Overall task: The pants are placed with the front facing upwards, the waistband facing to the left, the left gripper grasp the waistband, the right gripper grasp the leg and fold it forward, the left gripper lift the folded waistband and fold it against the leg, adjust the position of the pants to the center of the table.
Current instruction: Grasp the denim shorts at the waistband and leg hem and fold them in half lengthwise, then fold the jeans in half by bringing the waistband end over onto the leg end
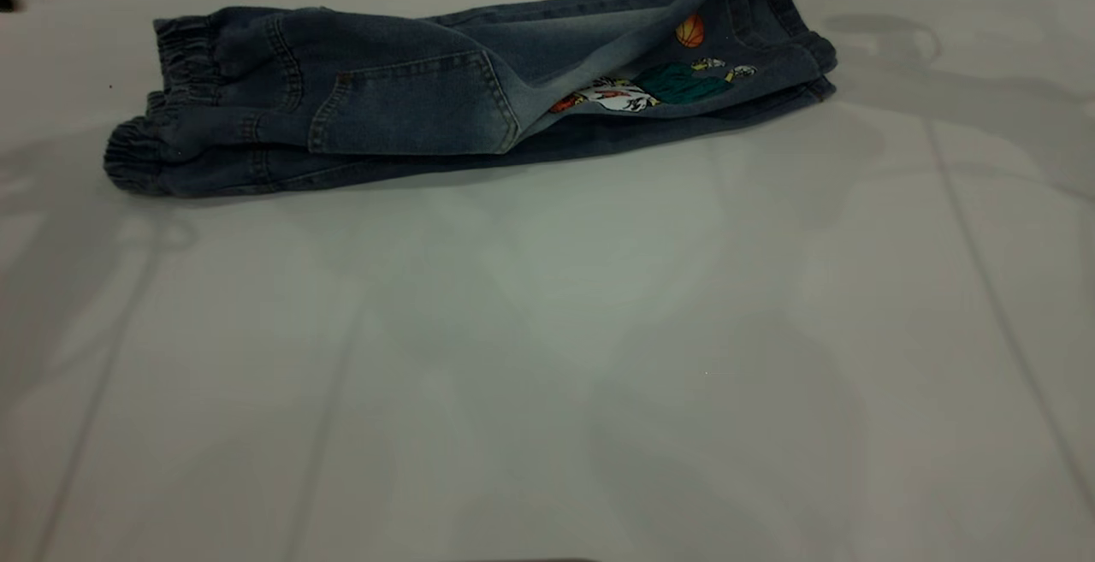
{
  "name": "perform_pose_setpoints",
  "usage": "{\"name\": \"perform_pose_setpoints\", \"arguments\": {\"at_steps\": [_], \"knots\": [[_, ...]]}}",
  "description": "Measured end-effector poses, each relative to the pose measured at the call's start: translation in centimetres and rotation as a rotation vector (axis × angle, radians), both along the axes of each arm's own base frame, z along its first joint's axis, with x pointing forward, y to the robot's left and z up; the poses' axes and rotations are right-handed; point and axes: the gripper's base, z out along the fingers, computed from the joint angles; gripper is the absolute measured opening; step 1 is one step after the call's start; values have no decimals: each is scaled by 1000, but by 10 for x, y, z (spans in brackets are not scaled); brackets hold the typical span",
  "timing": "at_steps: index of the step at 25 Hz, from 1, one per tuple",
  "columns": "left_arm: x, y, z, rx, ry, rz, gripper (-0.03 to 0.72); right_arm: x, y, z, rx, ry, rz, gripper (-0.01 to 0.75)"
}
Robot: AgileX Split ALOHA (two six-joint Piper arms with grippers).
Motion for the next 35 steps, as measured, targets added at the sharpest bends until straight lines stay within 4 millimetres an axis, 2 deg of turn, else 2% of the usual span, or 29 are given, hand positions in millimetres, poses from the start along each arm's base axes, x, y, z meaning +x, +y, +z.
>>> {"name": "perform_pose_setpoints", "arguments": {"at_steps": [3, 7, 12, 16, 18, 25, 29, 35], "knots": [[-12, 8, 4, 93, 121, 39, 513, -1, 2, 0, 7, 0, 20, 510], [-23, 13, -4, 156, 265, 39, 477, -4, 9, 0, -5, 2, 57, 509], [-34, 6, -11, 178, 420, -121, 470, -8, 26, -2, -33, 4, 119, 509], [-40, 6, -14, 104, 471, -230, 468, -10, 36, -3, -40, 5, 146, 509], [-40, 13, -13, 30, 454, -218, 468, -10, 39, -3, -41, 4, 153, 509], [-37, 59, -13, -202, 353, -154, 468, -12, 47, -4, -55, 4, 181, 509], [-34, 77, -28, -274, 323, -117, 482, -13, 47, -4, -59, 10, 188, 509], [-31, 77, -72, -347, 398, -104, 565, -13, 47, -5, -59, 13, 187, 509]]}}
